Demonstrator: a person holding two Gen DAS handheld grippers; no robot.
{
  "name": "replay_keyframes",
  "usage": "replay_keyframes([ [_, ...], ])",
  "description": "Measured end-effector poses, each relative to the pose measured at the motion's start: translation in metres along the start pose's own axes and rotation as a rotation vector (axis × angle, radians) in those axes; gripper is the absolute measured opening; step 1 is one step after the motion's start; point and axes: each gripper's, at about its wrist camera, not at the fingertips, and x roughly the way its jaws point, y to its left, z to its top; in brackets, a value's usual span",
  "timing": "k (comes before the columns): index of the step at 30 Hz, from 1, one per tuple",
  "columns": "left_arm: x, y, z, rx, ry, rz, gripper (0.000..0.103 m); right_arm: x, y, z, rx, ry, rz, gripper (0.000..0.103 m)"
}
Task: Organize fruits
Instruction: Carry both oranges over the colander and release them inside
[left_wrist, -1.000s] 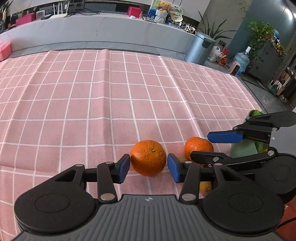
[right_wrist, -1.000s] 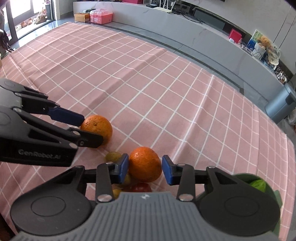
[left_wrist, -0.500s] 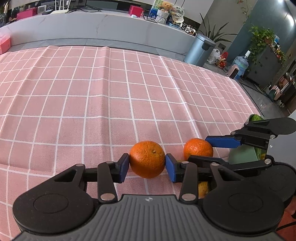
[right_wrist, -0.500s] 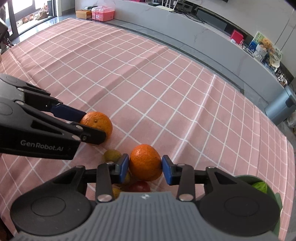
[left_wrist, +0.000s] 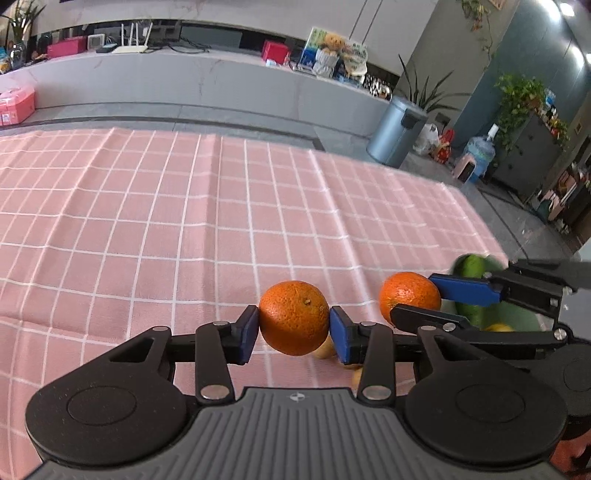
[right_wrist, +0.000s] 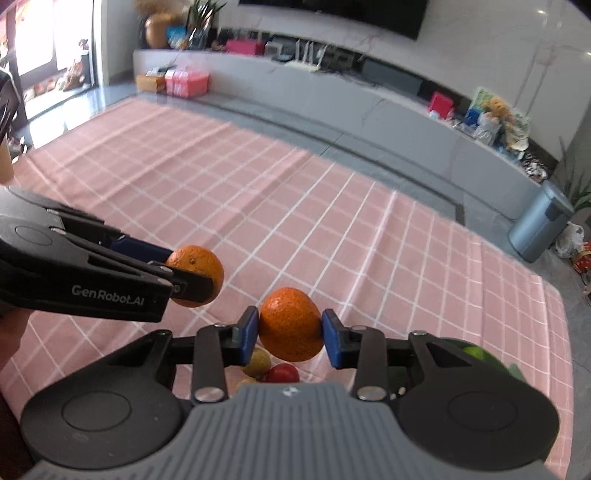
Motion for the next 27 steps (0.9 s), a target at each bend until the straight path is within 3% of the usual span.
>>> replay_keyframes([
  [5,-0.02,-0.022,0.0,0.003,-0.014,-0.014,0.047,-0.044,-0.009,-0.013,0.094,-0.071,-0.033,0.033],
  [11,-0.035,-0.059,-0.001,0.07,-0.031,-0.079,0.047,-0.081,-0.024,-0.039,0.196,-0.096,-0.066,0.033],
  [19,-0.029,-0.109,-0.004,0.178,0.005,-0.144,0.047,-0.102,-0.053,-0.072,0.274,-0.075,-0.137,0.033],
  [27,0.003,-0.148,-0.015,0.287,0.085,-0.17,0.047,-0.101,-0.079,-0.1,0.318,-0.022,-0.182,0.033],
])
